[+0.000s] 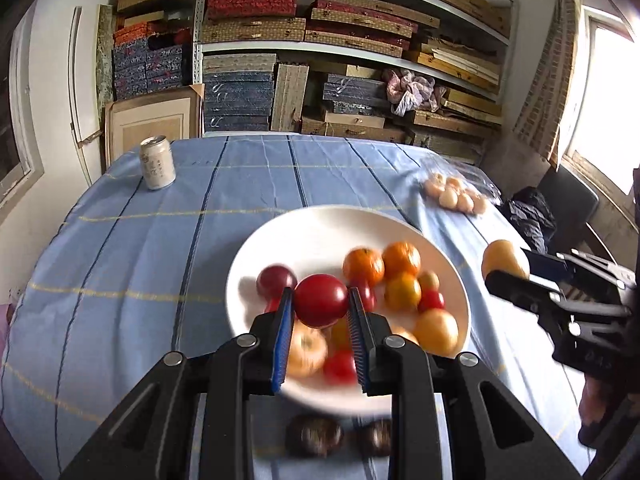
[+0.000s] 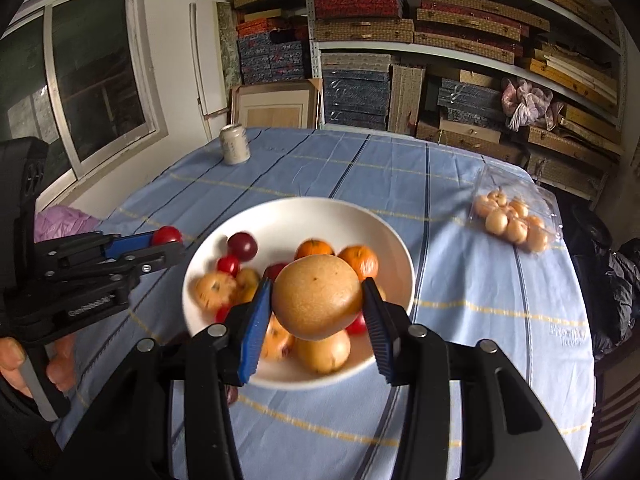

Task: Organize fruits
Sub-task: 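Carry the pale orange fruit and red tomato over the plate with both tools, then lower both fruits onto the plate and open both tools, then grasp a dark brown round fruit with the right tool while the left tool grasps the other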

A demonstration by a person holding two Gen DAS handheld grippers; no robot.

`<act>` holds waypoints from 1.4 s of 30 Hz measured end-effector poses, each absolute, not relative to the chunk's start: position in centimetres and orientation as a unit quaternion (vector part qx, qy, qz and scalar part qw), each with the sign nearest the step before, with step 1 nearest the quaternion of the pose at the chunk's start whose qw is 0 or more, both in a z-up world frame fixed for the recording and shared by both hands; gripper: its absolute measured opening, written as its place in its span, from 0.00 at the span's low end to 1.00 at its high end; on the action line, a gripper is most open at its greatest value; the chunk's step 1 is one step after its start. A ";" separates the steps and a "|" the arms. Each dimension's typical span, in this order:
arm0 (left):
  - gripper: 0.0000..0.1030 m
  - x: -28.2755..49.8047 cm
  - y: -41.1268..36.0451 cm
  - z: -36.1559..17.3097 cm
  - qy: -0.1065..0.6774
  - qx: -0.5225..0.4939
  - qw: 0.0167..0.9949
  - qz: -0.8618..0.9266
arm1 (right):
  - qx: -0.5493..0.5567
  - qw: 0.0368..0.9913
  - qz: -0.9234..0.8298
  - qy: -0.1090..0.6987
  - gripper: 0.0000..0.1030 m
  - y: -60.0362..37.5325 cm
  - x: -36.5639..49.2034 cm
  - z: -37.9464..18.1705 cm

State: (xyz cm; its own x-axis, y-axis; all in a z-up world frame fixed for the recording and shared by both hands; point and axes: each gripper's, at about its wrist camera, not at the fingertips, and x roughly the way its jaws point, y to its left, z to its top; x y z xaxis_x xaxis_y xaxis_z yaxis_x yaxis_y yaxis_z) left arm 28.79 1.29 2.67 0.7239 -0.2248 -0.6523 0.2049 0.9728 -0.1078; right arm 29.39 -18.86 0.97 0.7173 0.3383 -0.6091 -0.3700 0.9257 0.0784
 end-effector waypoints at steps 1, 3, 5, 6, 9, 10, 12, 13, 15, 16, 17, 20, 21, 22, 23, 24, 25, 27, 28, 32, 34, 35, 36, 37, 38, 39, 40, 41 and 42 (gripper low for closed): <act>0.26 29.7 1.2 2.5 0.357 -0.016 0.926 -0.117 | -0.024 0.926 0.191 0.325 0.43 -18.6 30.1 0.9; 0.26 31.6 1.1 1.9 0.368 -0.019 0.923 -0.113 | -0.025 0.925 0.192 0.328 0.43 -18.0 31.4 0.4; 0.26 33.4 1.0 1.1 0.379 -0.025 0.919 -0.107 | -0.026 0.922 0.195 0.335 0.43 -17.3 32.8 -0.5; 0.26 34.4 1.1 0.5 0.385 -0.028 0.916 -0.104 | -0.028 0.920 0.195 0.339 0.43 -16.9 33.4 -1.0; 0.26 36.7 1.4 -0.9 0.403 -0.040 0.909 -0.098 | -0.034 0.914 0.197 0.352 0.43 -15.8 34.8 -2.4; 0.26 37.4 1.5 -1.2 0.408 -0.044 0.907 -0.097 | -0.035 0.913 0.197 0.355 0.43 -15.6 35.2 -2.9; 0.26 38.2 1.5 -1.7 0.414 -0.049 0.904 -0.096 | -0.038 0.911 0.199 0.360 0.43 -15.2 35.8 -3.5; 0.26 38.6 1.5 -1.9 0.414 -0.052 0.904 -0.095 | -0.040 0.911 0.199 0.360 0.43 -15.0 35.9 -3.7; 0.27 39.0 1.6 -2.1 0.416 -0.057 0.903 -0.095 | -0.043 0.916 0.193 0.350 0.48 -15.0 35.9 -3.7; 0.34 39.0 1.8 -2.1 0.416 -0.062 0.902 -0.096 | -0.043 0.918 0.190 0.346 0.52 -15.0 35.8 -3.6; 0.41 38.9 2.0 -2.0 0.414 -0.068 0.903 -0.093 | -0.040 0.920 0.188 0.341 0.53 -15.2 35.6 -3.4; 0.58 38.0 2.7 -1.3 0.400 -0.077 0.909 -0.089 | -0.037 0.923 0.182 0.338 0.54 -16.1 35.1 -3.1; 0.58 37.7 2.9 -1.2 0.400 -0.080 0.909 -0.089 | -0.035 0.923 0.181 0.338 0.54 -16.3 34.8 -2.9; 0.59 37.2 3.2 -1.0 0.402 -0.086 0.907 -0.094 | -0.031 0.923 0.182 0.337 0.54 -16.6 34.3 -2.8; 0.60 36.7 3.5 -0.8 0.404 -0.091 0.905 -0.099 | -0.030 0.923 0.184 0.337 0.54 -16.8 33.8 -2.6; 0.63 35.9 3.8 -0.6 0.404 -0.093 0.904 -0.101 | -0.033 0.923 0.185 0.336 0.54 -16.9 33.1 -2.6; 0.69 35.3 4.0 -0.5 0.404 -0.092 0.905 -0.100 | -0.039 0.922 0.190 0.335 0.54 -16.8 32.1 -2.5; 0.71 33.4 4.6 -0.2 0.400 -0.088 0.907 -0.099 | -0.050 0.918 0.204 0.336 0.54 -16.7 30.3 -2.5; 0.71 32.7 4.8 -0.2 0.402 -0.087 0.906 -0.102 | -0.056 0.916 0.211 0.337 0.54 -16.5 29.3 -2.7; 0.71 29.5 5.6 -0.8 0.416 -0.073 0.900 -0.103 | -0.101 0.901 0.244 0.345 0.54 -14.5 24.7 -4.5; 0.77 27.7 5.8 -1.6 0.424 -0.060 0.898 -0.099 | -0.119 0.897 0.249 0.345 0.54 -13.5 23.1 -5.4; 0.78 27.0 5.8 -2.0 0.425 -0.052 0.898 -0.095 | -0.122 0.895 0.252 0.347 0.54 -13.1 22.7 -5.8; 0.79 26.1 5.8 -2.6 0.425 -0.045 0.899 -0.092 | -0.124 0.893 0.253 0.351 0.54 -12.8 22.2 -6.2; 0.80 25.4 5.8 -3.1 0.426 -0.038 0.900 -0.091 | -0.125 0.891 0.254 0.354 0.54 -12.5 22.0 -6.6; 0.80 24.8 5.8 -3.5 0.426 -0.032 0.900 -0.089 | -0.124 0.890 0.252 0.359 0.54 -12.3 21.8 -7.1; 0.81 24.3 5.8 -3.9 0.426 -0.026 0.900 -0.086 | -0.122 0.889 0.251 0.362 0.54 -12.2 21.7 -7.4; 0.83 23.7 5.8 -4.4 0.426 -0.018 0.901 -0.081 | -0.118 0.888 0.250 0.367 0.54 -12.2 21.7 -7.7; 0.84 23.3 5.7 -4.6 0.425 -0.012 0.902 -0.078 | -0.113 0.887 0.248 0.372 0.54 -12.1 21.7 -8.0; 0.86 22.8 5.7 -4.9 0.422 -0.004 0.904 -0.071 | -0.111 0.887 0.246 0.375 0.54 -12.1 21.5 -8.4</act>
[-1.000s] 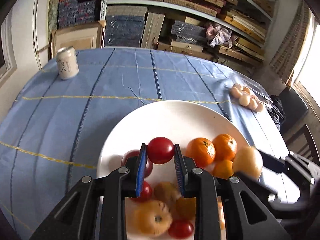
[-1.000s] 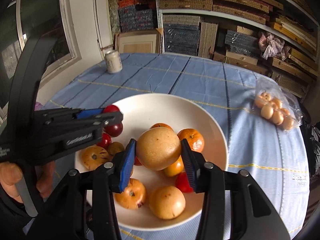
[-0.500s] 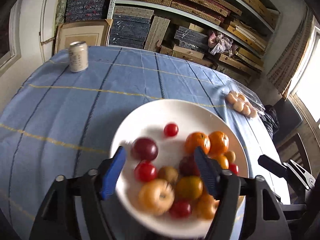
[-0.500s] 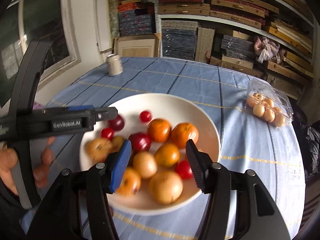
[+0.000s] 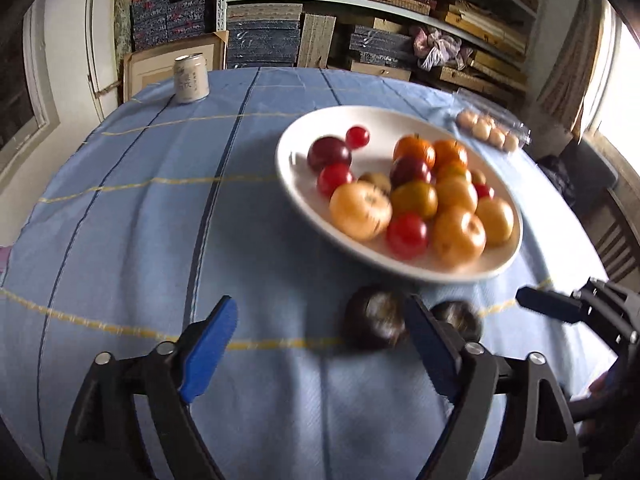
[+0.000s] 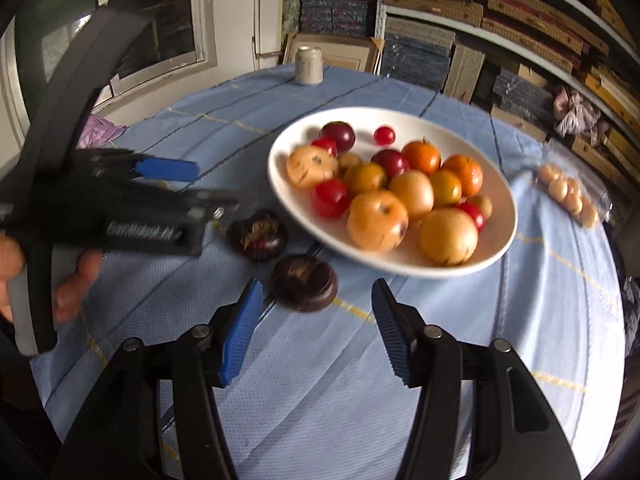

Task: Organize fruits
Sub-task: 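Grasp a dark brown round fruit with the right tool while the left tool grasps the other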

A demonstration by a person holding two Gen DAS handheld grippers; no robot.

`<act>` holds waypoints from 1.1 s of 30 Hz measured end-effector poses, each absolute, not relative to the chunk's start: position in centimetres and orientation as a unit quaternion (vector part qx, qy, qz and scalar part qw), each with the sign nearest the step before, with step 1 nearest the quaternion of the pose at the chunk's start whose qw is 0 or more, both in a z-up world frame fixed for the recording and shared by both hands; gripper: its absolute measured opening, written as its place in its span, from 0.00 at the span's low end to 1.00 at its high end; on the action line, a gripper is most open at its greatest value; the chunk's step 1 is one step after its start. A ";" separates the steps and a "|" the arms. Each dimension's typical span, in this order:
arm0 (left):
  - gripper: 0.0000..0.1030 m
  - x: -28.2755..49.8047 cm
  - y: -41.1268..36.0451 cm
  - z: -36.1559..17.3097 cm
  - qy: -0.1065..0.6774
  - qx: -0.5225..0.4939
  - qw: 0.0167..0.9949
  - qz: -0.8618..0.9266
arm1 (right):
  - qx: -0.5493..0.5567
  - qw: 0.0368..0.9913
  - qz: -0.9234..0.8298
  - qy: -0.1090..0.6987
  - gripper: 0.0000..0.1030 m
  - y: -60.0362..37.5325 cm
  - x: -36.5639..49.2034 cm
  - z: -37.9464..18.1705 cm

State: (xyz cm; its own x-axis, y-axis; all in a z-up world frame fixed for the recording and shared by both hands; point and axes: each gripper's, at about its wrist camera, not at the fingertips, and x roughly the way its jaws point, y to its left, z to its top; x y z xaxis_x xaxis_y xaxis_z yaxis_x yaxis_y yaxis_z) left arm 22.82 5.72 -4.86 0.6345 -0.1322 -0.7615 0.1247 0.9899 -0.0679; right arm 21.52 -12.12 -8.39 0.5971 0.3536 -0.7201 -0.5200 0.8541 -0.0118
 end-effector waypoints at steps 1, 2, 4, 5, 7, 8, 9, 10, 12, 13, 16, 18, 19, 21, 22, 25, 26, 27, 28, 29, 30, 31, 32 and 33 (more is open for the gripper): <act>0.87 22.4 5.7 -5.0 0.414 0.004 0.908 -0.062 | -0.109 0.887 0.243 0.376 0.54 -12.1 21.4 -8.6; 0.87 22.1 5.6 -5.2 0.406 0.014 0.912 -0.054 | -0.107 0.888 0.239 0.379 0.54 -12.1 21.4 -8.9; 0.87 21.7 5.7 -5.2 0.395 0.021 0.917 -0.047 | -0.102 0.888 0.233 0.383 0.54 -12.0 21.5 -9.3; 0.87 21.7 5.9 -5.2 0.389 0.019 0.920 -0.045 | -0.100 0.888 0.229 0.385 0.54 -12.0 21.5 -9.5; 0.87 21.5 6.2 -5.1 0.382 0.011 0.923 -0.043 | -0.098 0.889 0.223 0.389 0.55 -11.8 21.5 -9.8; 0.87 21.6 6.2 -5.1 0.380 0.008 0.924 -0.042 | -0.098 0.889 0.221 0.389 0.55 -11.8 21.5 -9.8; 0.87 21.6 6.4 -5.1 0.380 0.005 0.924 -0.043 | -0.099 0.890 0.218 0.388 0.56 -11.8 21.5 -9.9; 0.87 21.6 6.6 -5.1 0.379 0.002 0.924 -0.044 | -0.099 0.891 0.215 0.388 0.56 -11.7 21.4 -9.9; 0.87 21.6 6.9 -5.1 0.379 -0.008 0.924 -0.050 | -0.095 0.892 0.211 0.388 0.57 -11.7 21.5 -10.0; 0.87 21.7 7.1 -5.1 0.380 -0.014 0.923 -0.054 | -0.091 0.893 0.207 0.388 0.57 -11.7 21.7 -10.0; 0.87 21.8 7.4 -5.2 0.383 -0.026 0.921 -0.061 | -0.086 0.893 0.201 0.393 0.57 -11.5 22.2 -10.2; 0.87 21.8 7.5 -5.2 0.383 -0.030 0.921 -0.065 | -0.085 0.893 0.199 0.394 0.57 -11.2 22.5 -10.3; 0.87 21.7 7.6 -5.1 0.383 -0.032 0.921 -0.066 | -0.085 0.893 0.198 0.395 0.57 -11.0 22.7 -10.4; 0.87 21.8 7.5 -5.1 0.384 -0.032 0.920 -0.068 | -0.084 0.893 0.196 0.397 0.57 -10.7 23.0 -10.6; 0.87 21.8 7.5 -5.1 0.384 -0.032 0.920 -0.069 | -0.083 0.893 0.193 0.398 0.57 -10.6 23.4 -10.7; 0.87 21.8 7.3 -5.2 0.385 -0.029 0.920 -0.070 | -0.071 0.891 0.192 0.404 0.57 -10.4 24.2 -10.9; 0.87 21.8 7.3 -5.2 0.385 -0.029 0.920 -0.070 | -0.066 0.890 0.193 0.407 0.55 -10.3 24.5 -11.0; 0.87 21.8 7.3 -5.2 0.385 -0.028 0.920 -0.070 | -0.063 0.888 0.196 0.412 0.51 -10.2 24.8 -11.1; 0.87 21.8 7.3 -5.2 0.385 -0.028 0.920 -0.070 | -0.064 0.888 0.196 0.411 0.47 -10.1 24.9 -11.1; 0.87 21.8 7.3 -5.2 0.385 -0.029 0.920 -0.070 | -0.067 0.887 0.201 0.409 0.43 -9.9 24.9 -11.0; 0.87 21.8 7.3 -5.2 0.385 -0.030 0.920 -0.070 | -0.070 0.888 0.201 0.409 0.42 -9.8 24.8 -11.0; 0.87 21.8 7.3 -5.2 0.385 -0.030 0.920 -0.070 | -0.072 0.888 0.200 0.408 0.42 -9.7 24.7 -11.0; 0.87 21.8 7.3 -5.3 0.386 -0.030 0.920 -0.070 | -0.073 0.888 0.202 0.407 0.42 -9.7 24.6 -11.0; 0.87 21.8 7.3 -5.3 0.386 -0.030 0.919 -0.070 | -0.071 0.888 0.203 0.407 0.42 -9.8 24.6 -11.0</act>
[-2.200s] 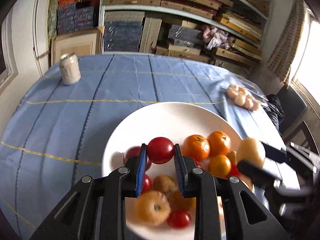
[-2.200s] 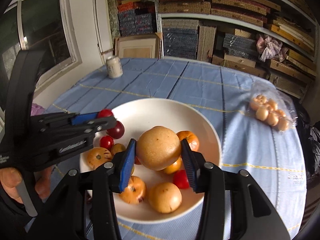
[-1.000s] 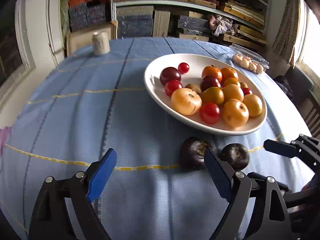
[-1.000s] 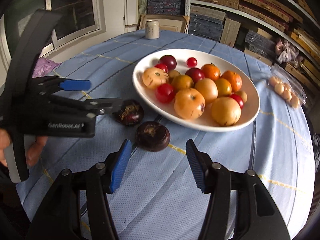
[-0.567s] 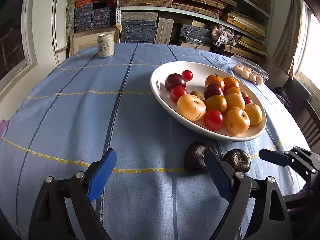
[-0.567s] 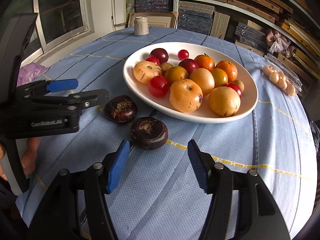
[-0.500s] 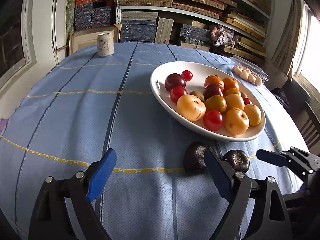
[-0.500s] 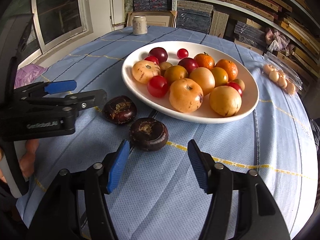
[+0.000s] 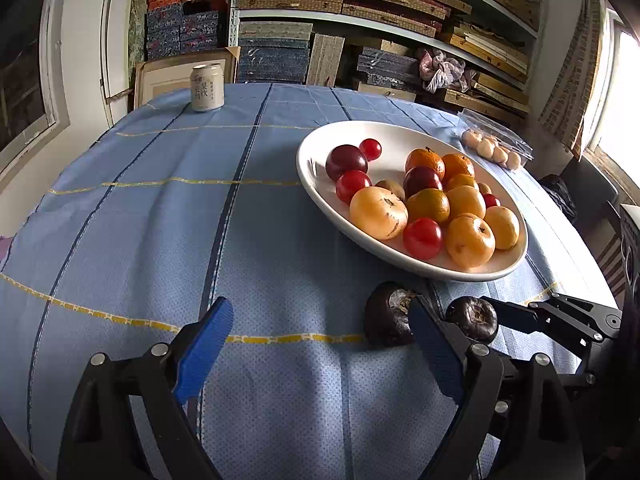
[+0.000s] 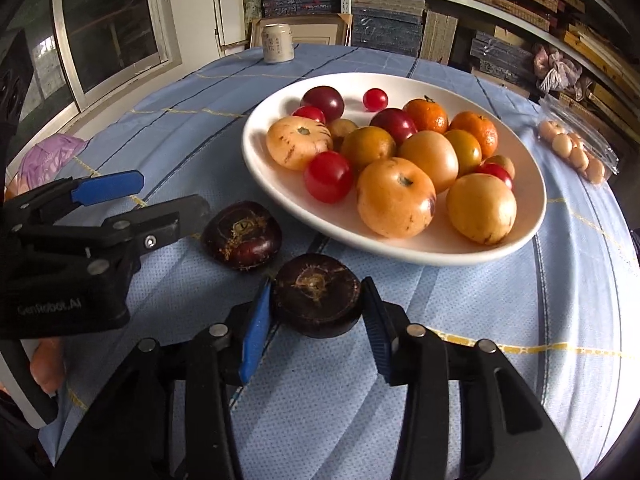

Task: Organize fruits
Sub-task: 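Grasp a dark brown round fruit with the right tool while the left tool grasps the other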

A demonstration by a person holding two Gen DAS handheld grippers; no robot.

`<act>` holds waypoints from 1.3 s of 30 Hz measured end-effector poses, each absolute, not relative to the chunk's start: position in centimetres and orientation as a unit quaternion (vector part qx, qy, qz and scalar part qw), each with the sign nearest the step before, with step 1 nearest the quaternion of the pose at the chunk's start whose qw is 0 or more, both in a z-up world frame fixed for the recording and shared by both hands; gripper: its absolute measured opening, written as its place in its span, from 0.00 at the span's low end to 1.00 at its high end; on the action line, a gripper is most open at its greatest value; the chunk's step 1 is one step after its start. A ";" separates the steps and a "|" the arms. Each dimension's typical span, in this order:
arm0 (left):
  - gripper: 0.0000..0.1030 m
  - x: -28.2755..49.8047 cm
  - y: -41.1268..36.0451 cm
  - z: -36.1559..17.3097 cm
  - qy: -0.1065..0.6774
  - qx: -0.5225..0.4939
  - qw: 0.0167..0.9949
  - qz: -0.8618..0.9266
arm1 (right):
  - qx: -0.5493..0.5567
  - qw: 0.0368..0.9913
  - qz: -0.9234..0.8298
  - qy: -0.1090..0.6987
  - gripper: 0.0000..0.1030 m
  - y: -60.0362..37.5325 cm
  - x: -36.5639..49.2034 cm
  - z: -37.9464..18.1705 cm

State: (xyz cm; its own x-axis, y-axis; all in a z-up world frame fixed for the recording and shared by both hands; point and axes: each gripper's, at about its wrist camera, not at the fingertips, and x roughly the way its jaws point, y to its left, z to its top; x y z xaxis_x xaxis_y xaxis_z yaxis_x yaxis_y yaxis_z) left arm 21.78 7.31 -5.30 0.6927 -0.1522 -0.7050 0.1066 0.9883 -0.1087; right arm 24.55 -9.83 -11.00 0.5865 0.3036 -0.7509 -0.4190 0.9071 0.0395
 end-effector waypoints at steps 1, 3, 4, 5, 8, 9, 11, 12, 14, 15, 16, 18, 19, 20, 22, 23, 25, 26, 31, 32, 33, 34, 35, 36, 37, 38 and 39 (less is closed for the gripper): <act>0.87 21.8 7.2 -5.3 0.387 -0.028 0.919 -0.071 | -0.069 0.888 0.203 0.406 0.42 -10.1 24.5 -10.9; 0.87 21.8 7.0 -5.4 0.388 -0.023 0.918 -0.074 | -0.067 0.890 0.201 0.404 0.42 -10.5 24.0 -11.0; 0.87 21.7 6.8 -5.5 0.388 -0.020 0.918 -0.076 | -0.064 0.889 0.203 0.405 0.42 -10.8 23.8 -10.9; 0.87 21.7 6.7 -5.5 0.388 -0.017 0.918 -0.079 | -0.061 0.889 0.204 0.405 0.42 -11.3 23.5 -10.8; 0.87 21.3 5.5 -5.7 0.386 0.008 0.918 -0.093 | -0.056 0.894 0.199 0.398 0.42 -12.9 22.4 -10.5; 0.87 21.1 4.9 -5.7 0.384 0.022 0.918 -0.096 | -0.050 0.896 0.195 0.397 0.42 -13.7 22.1 -10.5; 0.87 20.9 3.9 -5.8 0.382 0.044 0.918 -0.099 | -0.030 0.898 0.185 0.397 0.42 -15.4 21.5 -10.5; 0.87 20.9 3.6 -5.9 0.382 0.052 0.917 -0.100 | -0.023 0.899 0.183 0.397 0.42 -15.9 21.4 -10.6; 0.87 20.9 2.6 -6.0 0.384 0.074 0.915 -0.099 | -0.009 0.901 0.176 0.396 0.42 -17.1 21.1 -10.8; 0.87 21.0 2.2 -6.1 0.387 0.082 0.913 -0.098 | -0.004 0.902 0.173 0.396 0.42 -17.4 21.1 -10.9; 0.87 21.2 1.7 -6.2 0.391 0.094 0.911 -0.095 | 0.005 0.901 0.174 0.397 0.42 -17.8 21.1 -10.9; 0.87 21.8 1.3 -6.2 0.398 0.102 0.907 -0.086 | 0.014 0.900 0.181 0.397 0.42 -18.1 21.1 -10.9; 0.87 22.0 1.3 -6.1 0.401 0.101 0.906 -0.086 | 0.015 0.899 0.187 0.397 0.42 -18.2 21.0 -10.9; 0.87 22.3 1.2 -6.0 0.404 0.098 0.905 -0.087 | 0.016 0.898 0.189 0.397 0.42 -18.2 21.0 -10.8; 0.87 23.1 1.1 -6.1 0.409 0.091 0.904 -0.086 | 0.019 0.898 0.196 0.395 0.42 -18.2 20.9 -10.8; 0.87 23.4 1.1 -6.2 0.412 0.087 0.903 -0.087 | 0.023 0.897 0.200 0.393 0.42 -18.3 20.8 -10.7; 0.87 23.8 0.9 -6.5 0.418 0.082 0.900 -0.089 | 0.030 0.897 0.205 0.391 0.42 -18.5 20.8 -10.7; 0.87 23.9 0.9 -6.7 0.422 0.077 0.899 -0.093 | 0.034 0.896 0.207 0.391 0.42 -18.5 20.9 -10.7; 0.87 23.7 0.2 -7.0 0.425 0.071 0.895 -0.115 | 0.038 0.895 0.214 0.389 0.42 -18.5 20.8 -10.6; 0.87 23.7 0.1 -7.1 0.425 0.072 0.895 -0.115 | 0.038 0.896 0.214 0.388 0.42 -18.4 20.8 -10.5; 0.87 23.7 0.1 -7.2 0.423 0.075 0.896 -0.112 | 0.038 0.896 0.215 0.387 0.42 -18.4 20.7 -10.5; 0.85 23.7 0.2 -7.2 0.421 0.076 0.897 -0.108 | 0.038 0.896 0.216 0.387 0.42 -18.4 20.7 -10.4; 0.84 23.7 0.4 -7.3 0.419 0.077 0.899 -0.101 | 0.038 0.896 0.215 0.387 0.42 -18.5 20.7 -10.4; 0.74 23.7 0.5 -7.3 0.418 0.074 0.900 -0.099 | 0.039 0.896 0.215 0.387 0.42 -18.5 20.7 -10.4; 0.64 23.9 0.9 -7.4 0.420 0.062 0.899 -0.103 | 0.040 0.896 0.216 0.387 0.42 -18.6 20.7 -10.5; 0.60 23.9 1.0 -7.5 0.424 0.057 0.898 -0.103 | 0.041 0.895 0.215 0.388 0.42 -18.6 20.8 -10.5; 0.57 23.9 1.1 -7.7 0.428 0.055 0.896 -0.103 | 0.042 0.895 0.216 0.389 0.42 -18.6 20.8 -10.5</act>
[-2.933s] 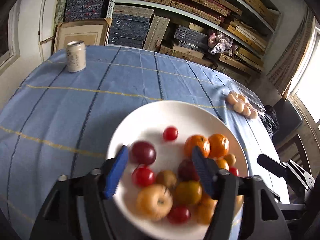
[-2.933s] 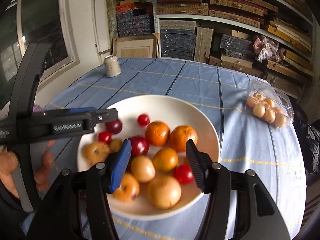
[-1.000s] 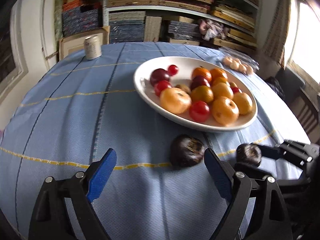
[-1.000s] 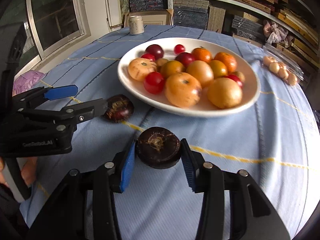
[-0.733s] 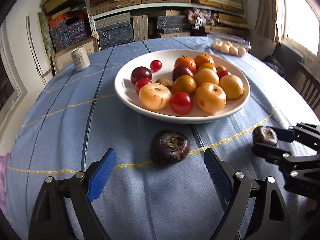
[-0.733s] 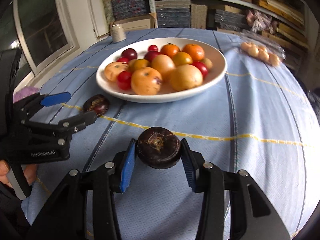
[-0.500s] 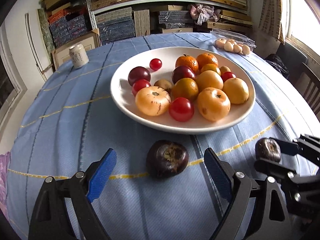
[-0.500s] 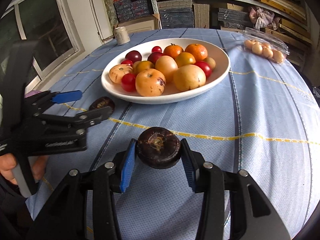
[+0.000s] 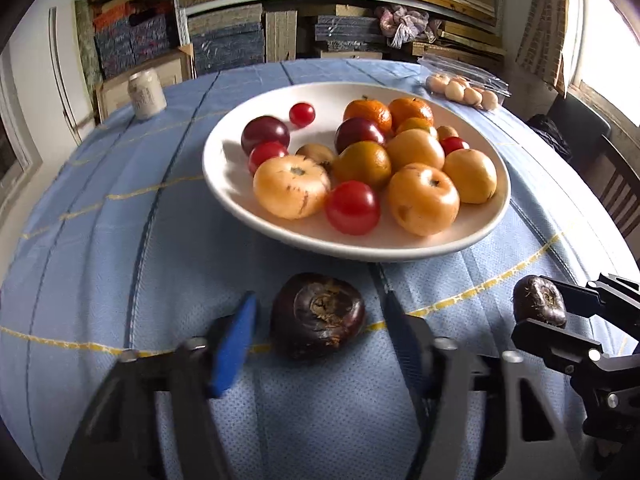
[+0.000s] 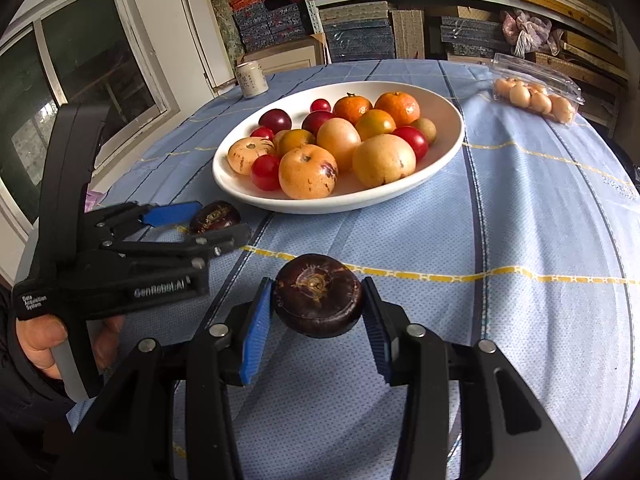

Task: Organize fruits
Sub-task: 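Grasp a dark brown round fruit with the right tool while the left tool grasps the other, then carry both dark brown fruits over the plate with both tools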

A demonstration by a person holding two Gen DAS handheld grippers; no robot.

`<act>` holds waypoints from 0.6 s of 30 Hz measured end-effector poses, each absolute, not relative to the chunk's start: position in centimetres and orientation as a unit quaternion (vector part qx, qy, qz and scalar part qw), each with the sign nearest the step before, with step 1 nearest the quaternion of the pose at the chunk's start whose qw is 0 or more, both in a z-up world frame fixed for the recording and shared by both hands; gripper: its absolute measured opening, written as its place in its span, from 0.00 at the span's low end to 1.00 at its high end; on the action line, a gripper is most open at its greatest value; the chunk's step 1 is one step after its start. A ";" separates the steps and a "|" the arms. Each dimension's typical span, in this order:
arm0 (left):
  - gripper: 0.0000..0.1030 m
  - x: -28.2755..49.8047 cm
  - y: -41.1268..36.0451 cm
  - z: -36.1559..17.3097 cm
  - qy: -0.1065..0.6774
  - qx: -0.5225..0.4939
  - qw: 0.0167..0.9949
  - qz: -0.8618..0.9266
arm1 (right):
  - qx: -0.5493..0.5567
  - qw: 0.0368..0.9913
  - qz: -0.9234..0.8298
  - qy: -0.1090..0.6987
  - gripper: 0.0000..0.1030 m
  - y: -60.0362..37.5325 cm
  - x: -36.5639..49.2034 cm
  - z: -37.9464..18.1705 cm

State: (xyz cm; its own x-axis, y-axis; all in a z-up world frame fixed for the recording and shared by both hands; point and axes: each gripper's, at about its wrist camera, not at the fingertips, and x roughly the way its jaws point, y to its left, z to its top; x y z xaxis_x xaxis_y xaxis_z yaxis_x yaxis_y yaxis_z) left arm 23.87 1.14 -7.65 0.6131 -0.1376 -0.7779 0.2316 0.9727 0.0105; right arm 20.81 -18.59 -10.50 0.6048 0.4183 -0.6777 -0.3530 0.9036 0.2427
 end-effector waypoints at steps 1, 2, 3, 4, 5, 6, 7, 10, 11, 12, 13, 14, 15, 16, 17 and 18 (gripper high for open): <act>0.54 23.9 1.2 -7.7 0.427 0.058 0.897 -0.100 | 0.042 0.894 0.216 0.389 0.42 -18.6 20.8 -10.5; 0.51 23.8 1.2 -7.7 0.425 0.059 0.897 -0.101 | 0.042 0.894 0.216 0.390 0.42 -18.6 20.9 -10.5; 0.45 23.7 1.1 -7.6 0.424 0.059 0.898 -0.103 | 0.042 0.894 0.216 0.389 0.42 -18.6 20.9 -10.5; 0.45 23.7 1.0 -7.6 0.424 0.061 0.898 -0.103 | 0.042 0.894 0.216 0.389 0.42 -18.6 20.9 -10.5; 0.45 23.6 0.9 -7.6 0.423 0.064 0.898 -0.101 | 0.042 0.894 0.216 0.390 0.42 -18.6 20.9 -10.5; 0.44 23.5 0.9 -7.5 0.421 0.067 0.899 -0.098 | 0.043 0.894 0.216 0.390 0.42 -18.6 20.9 -10.5; 0.44 23.4 0.9 -7.5 0.420 0.068 0.900 -0.097 | 0.043 0.894 0.216 0.390 0.42 -18.6 20.9 -10.5; 0.44 23.0 0.9 -7.4 0.414 0.073 0.902 -0.099 | 0.044 0.895 0.215 0.390 0.42 -18.6 20.9 -10.6; 0.44 22.8 0.9 -7.3 0.412 0.077 0.903 -0.100 | 0.044 0.895 0.215 0.389 0.42 -18.6 20.9 -10.6; 0.44 22.7 0.8 -7.3 0.410 0.080 0.903 -0.100 | 0.044 0.895 0.215 0.388 0.42 -18.6 20.9 -10.5; 0.44 22.4 0.7 -7.2 0.407 0.084 0.904 -0.100 | 0.043 0.896 0.214 0.387 0.42 -18.6 20.8 -10.5; 0.44 22.3 0.7 -7.1 0.405 0.083 0.905 -0.102 | 0.043 0.896 0.214 0.386 0.42 -18.6 20.8 -10.5; 0.44 22.1 0.8 -7.0 0.404 0.082 0.905 -0.106 | 0.043 0.897 0.214 0.385 0.42 -18.6 20.8 -10.5; 0.44 21.8 0.8 -6.8 0.401 0.080 0.906 -0.108 | 0.043 0.898 0.214 0.383 0.42 -18.6 20.7 -10.4; 0.44 21.6 0.9 -6.6 0.398 0.079 0.907 -0.109 | 0.043 0.898 0.214 0.382 0.42 -18.6 20.7 -10.4; 0.44 21.3 1.0 -6.3 0.395 0.077 0.909 -0.111 | 0.043 0.899 0.214 0.380 0.42 -18.6 20.7 -10.3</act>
